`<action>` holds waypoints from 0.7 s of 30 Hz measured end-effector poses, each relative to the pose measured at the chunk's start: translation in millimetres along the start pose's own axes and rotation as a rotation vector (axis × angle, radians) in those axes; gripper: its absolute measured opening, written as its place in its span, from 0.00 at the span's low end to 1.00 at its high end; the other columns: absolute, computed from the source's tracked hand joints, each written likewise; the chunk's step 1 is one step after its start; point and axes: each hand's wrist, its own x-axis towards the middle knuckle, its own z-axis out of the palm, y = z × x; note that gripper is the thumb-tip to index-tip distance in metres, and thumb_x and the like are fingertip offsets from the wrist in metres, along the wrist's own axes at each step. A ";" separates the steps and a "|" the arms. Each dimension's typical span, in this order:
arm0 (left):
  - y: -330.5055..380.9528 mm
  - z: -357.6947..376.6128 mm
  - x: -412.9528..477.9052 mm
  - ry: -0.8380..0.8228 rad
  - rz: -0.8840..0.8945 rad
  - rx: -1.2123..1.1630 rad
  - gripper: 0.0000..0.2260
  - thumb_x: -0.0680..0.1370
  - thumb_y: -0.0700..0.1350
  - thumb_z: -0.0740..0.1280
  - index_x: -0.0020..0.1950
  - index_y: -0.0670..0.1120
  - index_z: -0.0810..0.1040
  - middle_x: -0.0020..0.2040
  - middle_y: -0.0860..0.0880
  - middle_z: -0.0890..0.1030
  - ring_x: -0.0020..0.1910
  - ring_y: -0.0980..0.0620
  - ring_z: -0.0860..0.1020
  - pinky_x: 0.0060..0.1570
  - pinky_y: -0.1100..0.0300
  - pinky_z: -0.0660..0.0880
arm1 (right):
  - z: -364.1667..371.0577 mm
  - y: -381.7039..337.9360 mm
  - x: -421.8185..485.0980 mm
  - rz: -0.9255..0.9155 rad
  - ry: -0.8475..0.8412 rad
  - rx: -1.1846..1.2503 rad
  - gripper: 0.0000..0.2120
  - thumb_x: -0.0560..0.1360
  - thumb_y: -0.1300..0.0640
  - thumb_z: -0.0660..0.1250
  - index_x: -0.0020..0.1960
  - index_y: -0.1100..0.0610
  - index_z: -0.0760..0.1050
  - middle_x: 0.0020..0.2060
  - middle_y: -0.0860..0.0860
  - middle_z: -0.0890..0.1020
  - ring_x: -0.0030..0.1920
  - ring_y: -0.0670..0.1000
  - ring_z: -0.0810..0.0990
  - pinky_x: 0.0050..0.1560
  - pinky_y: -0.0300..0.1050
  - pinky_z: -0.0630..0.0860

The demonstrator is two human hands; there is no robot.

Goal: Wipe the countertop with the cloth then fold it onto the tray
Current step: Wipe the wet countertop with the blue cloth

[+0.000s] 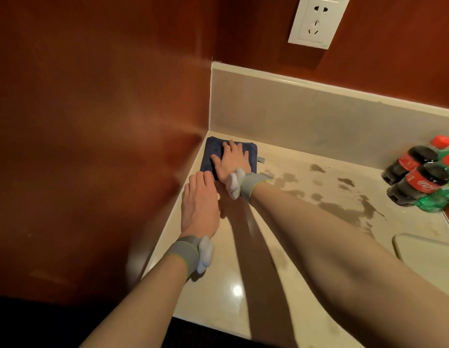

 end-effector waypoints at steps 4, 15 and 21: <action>1.7 0.2 0.0 -0.002 0.018 0.018 0.15 0.78 0.37 0.67 0.62 0.47 0.70 0.61 0.47 0.74 0.61 0.46 0.72 0.62 0.54 0.70 | 23.8 3.0 -1.1 0.017 0.070 -0.064 0.33 0.87 0.41 0.48 0.86 0.57 0.51 0.86 0.55 0.54 0.86 0.59 0.48 0.84 0.60 0.44; 2.8 -0.3 -0.1 0.031 -0.017 -0.039 0.16 0.76 0.34 0.67 0.61 0.46 0.71 0.59 0.46 0.76 0.59 0.44 0.73 0.60 0.52 0.72 | 21.7 15.6 -2.4 -0.074 0.054 -0.121 0.33 0.87 0.40 0.46 0.87 0.57 0.49 0.87 0.55 0.51 0.86 0.59 0.47 0.84 0.59 0.43; 1.3 2.3 1.2 0.102 -0.029 -0.045 0.15 0.74 0.32 0.57 0.56 0.45 0.72 0.54 0.45 0.76 0.54 0.43 0.73 0.54 0.51 0.72 | 19.3 27.9 -1.7 -0.161 0.039 -0.138 0.33 0.87 0.39 0.46 0.87 0.55 0.48 0.87 0.53 0.50 0.86 0.58 0.47 0.85 0.58 0.44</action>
